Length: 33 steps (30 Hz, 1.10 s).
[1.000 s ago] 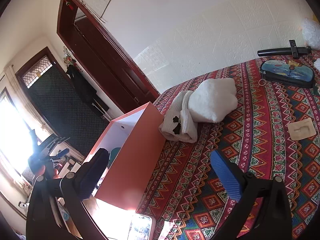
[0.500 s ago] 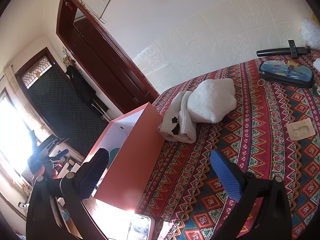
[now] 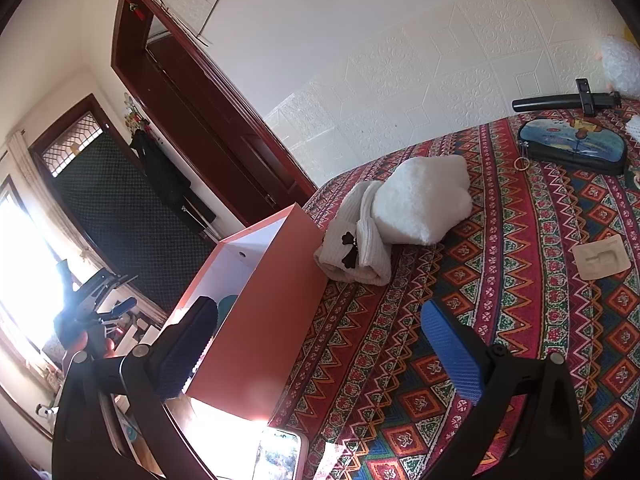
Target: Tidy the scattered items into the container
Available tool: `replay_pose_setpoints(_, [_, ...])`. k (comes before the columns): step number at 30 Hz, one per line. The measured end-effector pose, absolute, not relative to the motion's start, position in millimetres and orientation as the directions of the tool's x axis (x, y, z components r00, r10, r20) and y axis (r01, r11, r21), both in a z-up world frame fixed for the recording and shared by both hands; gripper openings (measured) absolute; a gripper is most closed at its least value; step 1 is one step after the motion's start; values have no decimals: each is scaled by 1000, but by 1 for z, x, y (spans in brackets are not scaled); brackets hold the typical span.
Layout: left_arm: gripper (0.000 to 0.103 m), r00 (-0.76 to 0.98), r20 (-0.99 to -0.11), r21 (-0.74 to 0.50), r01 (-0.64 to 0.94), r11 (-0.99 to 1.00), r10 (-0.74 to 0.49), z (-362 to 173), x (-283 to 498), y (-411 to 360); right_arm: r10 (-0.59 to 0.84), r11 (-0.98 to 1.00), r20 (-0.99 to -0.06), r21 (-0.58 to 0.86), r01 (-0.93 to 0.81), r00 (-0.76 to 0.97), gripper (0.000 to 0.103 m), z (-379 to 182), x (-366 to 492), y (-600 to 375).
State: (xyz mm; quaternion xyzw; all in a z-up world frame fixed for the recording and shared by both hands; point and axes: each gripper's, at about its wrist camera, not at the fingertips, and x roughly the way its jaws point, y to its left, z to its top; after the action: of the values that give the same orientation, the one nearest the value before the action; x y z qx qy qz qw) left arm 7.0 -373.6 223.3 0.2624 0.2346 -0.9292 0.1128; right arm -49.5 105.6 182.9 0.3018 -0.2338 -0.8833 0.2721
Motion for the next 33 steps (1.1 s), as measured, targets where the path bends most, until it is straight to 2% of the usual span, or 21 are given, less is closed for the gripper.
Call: replay_pose_setpoints(33, [83, -836, -542, -380, 330, -864, -81, 226, 6, -371, -617, -745, -412, 581, 328, -670, 102, 180, -49, 108])
